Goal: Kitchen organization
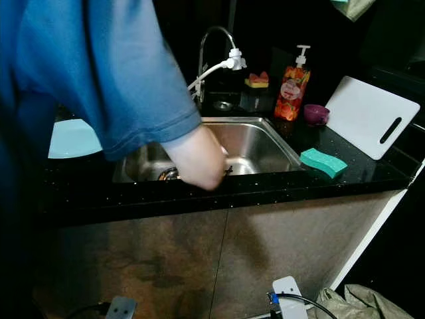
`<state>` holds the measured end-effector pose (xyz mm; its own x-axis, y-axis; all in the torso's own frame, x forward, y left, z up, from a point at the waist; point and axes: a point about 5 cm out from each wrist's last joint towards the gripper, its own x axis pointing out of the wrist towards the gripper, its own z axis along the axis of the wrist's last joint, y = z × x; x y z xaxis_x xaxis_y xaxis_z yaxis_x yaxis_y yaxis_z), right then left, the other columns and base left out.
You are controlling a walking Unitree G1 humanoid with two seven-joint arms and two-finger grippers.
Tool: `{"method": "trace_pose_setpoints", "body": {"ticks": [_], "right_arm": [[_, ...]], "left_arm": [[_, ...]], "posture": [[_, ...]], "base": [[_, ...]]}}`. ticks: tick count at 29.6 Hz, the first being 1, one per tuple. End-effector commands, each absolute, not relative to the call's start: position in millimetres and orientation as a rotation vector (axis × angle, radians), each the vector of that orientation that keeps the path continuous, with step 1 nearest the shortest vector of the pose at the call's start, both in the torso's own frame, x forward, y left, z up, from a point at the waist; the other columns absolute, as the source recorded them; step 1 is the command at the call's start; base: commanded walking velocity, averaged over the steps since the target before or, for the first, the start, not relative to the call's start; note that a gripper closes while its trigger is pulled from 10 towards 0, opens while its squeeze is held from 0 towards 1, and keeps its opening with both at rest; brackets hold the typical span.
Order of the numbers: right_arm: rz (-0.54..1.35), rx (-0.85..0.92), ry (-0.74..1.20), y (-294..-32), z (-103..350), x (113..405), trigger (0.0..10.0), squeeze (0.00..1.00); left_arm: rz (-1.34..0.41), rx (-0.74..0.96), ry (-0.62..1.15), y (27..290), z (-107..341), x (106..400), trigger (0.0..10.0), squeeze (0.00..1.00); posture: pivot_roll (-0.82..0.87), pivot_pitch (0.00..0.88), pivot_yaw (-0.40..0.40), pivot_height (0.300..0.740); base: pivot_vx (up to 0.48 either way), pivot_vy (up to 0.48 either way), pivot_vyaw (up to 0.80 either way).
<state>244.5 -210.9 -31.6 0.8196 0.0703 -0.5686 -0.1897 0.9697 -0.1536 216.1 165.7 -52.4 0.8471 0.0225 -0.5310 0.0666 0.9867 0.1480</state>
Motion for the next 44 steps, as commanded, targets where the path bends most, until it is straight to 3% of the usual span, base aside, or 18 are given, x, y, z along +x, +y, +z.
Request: {"method": "trace_pose_setpoints", "body": {"ticks": [1, 44], "right_arm": [[0.125, -0.207, 0.608, -215.4, -32.9, 242.3, 10.0, 0.0], [0.125, -0.211, 0.613, -215.5, -33.4, 241.9, 10.0, 0.0]], "left_arm": [[-0.025, 0.155, 0.569, 162.7, -54.4, 213.8, 10.0, 0.0], [-0.031, 0.158, 0.569, 161.8, -54.3, 214.4, 10.0, 0.0]], "posture": [[-0.02, 0.065, -0.126, 0.74], [-0.02, 0.058, -0.126, 0.74]], "base": [[0.0, 0.0, 0.0], [0.0, 0.0, 0.0]]}}
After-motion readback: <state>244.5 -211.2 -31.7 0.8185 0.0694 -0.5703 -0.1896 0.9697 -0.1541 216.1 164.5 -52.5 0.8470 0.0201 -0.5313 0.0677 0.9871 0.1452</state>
